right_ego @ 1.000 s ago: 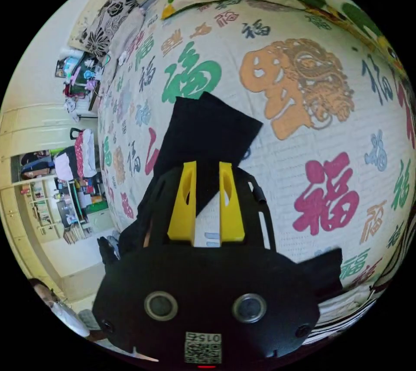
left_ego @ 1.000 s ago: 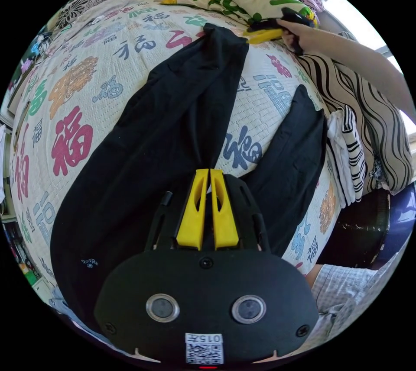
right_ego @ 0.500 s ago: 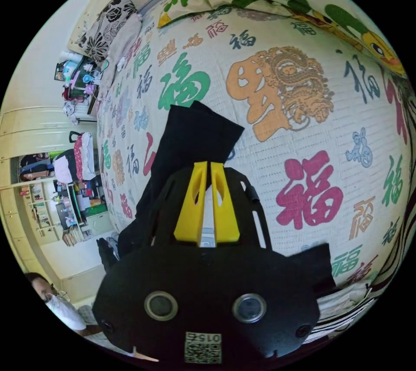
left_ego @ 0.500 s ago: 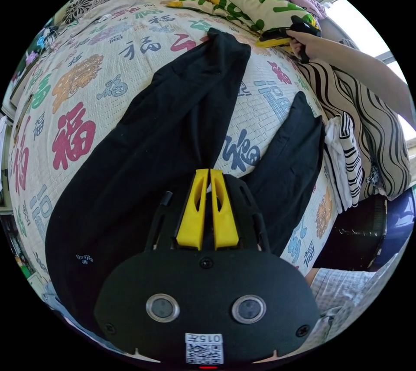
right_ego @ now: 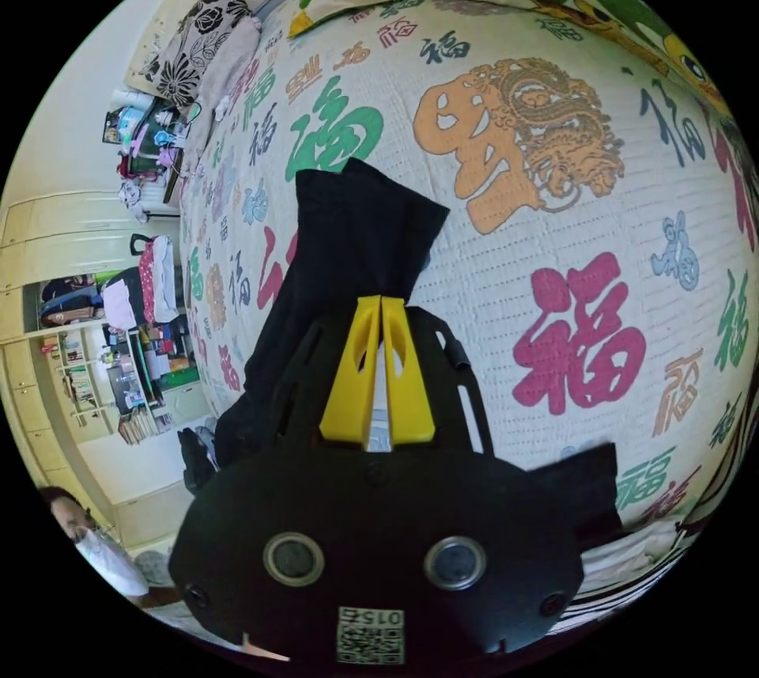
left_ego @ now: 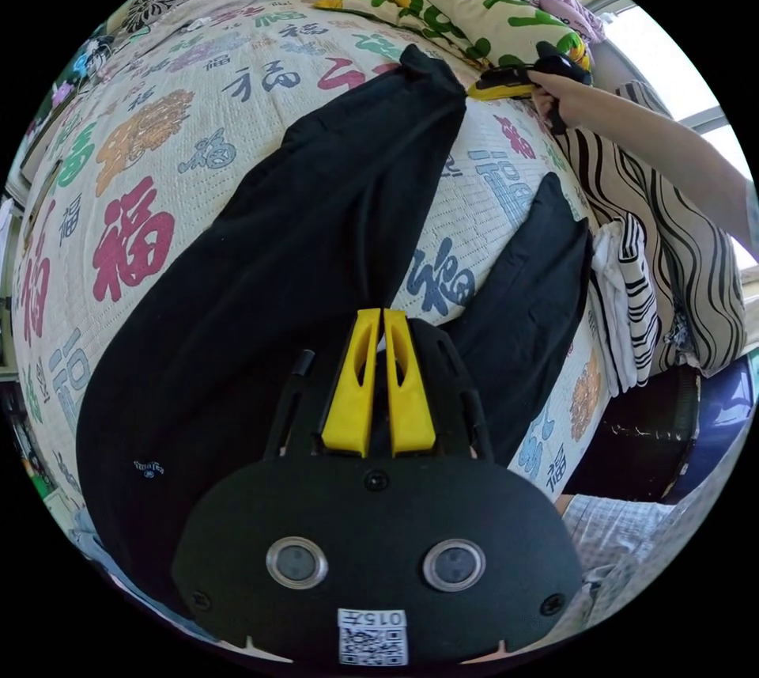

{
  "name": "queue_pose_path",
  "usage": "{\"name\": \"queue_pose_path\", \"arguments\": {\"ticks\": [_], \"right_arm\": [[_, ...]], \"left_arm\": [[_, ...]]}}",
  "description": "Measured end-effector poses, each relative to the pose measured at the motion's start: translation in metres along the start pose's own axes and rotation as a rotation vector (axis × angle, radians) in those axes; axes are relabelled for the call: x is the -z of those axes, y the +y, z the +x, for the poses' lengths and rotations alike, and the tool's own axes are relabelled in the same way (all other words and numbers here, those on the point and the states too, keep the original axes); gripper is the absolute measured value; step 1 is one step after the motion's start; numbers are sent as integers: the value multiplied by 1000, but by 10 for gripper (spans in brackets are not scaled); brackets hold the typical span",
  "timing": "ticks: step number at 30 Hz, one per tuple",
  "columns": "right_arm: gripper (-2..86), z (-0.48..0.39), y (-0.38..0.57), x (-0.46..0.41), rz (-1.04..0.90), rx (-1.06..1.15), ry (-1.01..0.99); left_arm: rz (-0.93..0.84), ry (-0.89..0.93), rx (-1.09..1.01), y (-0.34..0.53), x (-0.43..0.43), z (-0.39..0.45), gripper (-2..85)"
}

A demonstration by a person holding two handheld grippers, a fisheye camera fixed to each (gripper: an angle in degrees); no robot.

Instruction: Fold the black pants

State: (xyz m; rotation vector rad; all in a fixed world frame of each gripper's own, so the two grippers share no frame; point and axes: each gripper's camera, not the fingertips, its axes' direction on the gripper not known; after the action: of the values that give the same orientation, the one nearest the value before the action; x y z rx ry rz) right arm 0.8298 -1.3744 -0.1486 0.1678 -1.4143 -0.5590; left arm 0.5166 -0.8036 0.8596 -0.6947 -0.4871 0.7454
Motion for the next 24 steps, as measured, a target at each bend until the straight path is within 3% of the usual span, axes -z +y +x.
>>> {"name": "queue_pose_path", "arguments": {"ticks": [3, 6, 12, 17, 24], "right_arm": [[-6, -3, 0, 5, -8, 67, -9], [-6, -8, 0, 3, 15, 75, 166], [5, 72, 48, 31, 101, -173, 106], [77, 56, 28, 17, 35, -50, -67], [3, 33, 6, -31, -3, -76, -39]], "left_arm": [[12, 7, 7, 3, 3, -2, -5], [9, 6, 13, 6, 5, -3, -5], [8, 9, 17, 13, 12, -6, -5], [1, 3, 9, 24, 16, -8, -5], [-26, -13, 5, 38, 22, -7, -8]]}}
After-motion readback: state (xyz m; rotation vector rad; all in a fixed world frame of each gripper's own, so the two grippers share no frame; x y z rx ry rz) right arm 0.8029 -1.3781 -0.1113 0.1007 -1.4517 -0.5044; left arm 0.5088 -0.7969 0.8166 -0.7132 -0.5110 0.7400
